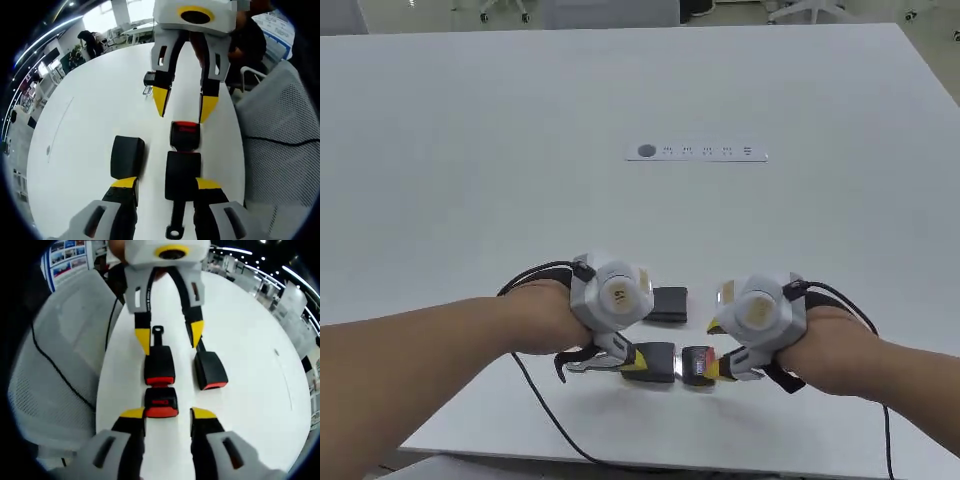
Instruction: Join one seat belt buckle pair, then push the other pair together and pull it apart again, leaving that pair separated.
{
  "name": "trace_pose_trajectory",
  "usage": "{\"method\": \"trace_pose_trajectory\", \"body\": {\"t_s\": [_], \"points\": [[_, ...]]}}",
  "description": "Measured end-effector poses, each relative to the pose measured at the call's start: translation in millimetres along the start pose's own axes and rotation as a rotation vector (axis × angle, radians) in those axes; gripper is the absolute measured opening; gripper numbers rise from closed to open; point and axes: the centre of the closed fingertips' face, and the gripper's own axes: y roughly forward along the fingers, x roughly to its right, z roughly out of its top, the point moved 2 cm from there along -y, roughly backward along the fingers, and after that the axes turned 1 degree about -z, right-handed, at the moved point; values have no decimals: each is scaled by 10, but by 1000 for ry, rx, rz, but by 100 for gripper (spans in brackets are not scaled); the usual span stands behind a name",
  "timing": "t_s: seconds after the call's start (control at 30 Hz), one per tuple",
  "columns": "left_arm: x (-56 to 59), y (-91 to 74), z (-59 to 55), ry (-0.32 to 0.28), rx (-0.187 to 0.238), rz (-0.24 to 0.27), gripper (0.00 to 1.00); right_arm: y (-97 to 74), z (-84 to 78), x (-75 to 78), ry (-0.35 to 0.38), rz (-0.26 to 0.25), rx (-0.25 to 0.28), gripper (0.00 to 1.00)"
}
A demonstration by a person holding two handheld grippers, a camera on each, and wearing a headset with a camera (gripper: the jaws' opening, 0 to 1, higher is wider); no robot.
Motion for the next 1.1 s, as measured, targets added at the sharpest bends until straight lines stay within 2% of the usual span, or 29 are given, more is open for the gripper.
{"method": "trace_pose_trajectory", "body": {"t_s": [0.2, 0.4, 0.63, 0.7, 0.83, 0.97, 1.03, 1.1], "points": [[-77, 43, 63, 11, -3, -4, 45, -107, -189, 114, -9, -1, -23, 35], [-238, 84, 99, -4, -6, -2, 46, -229, -412, 327, -2, -32, -39, 35], [-484, 155, 135, -3, -14, 3, 47, -335, -675, 523, 41, -62, -51, 35], [-572, 175, 168, -17, -5, 12, 49, -362, -749, 570, 54, -68, -56, 35], [-652, 223, 168, -11, -11, 17, 49, -414, -872, 653, 57, -80, -67, 35], [-670, 295, 149, 7, -22, -10, 49, -454, -1008, 763, 58, -97, -79, 35], [-632, 317, 155, 28, -16, -34, 49, -478, -1054, 787, 64, -93, -84, 35], [-607, 346, 130, 41, -29, -50, 50, -465, -1122, 820, 68, -90, -91, 36]]}}
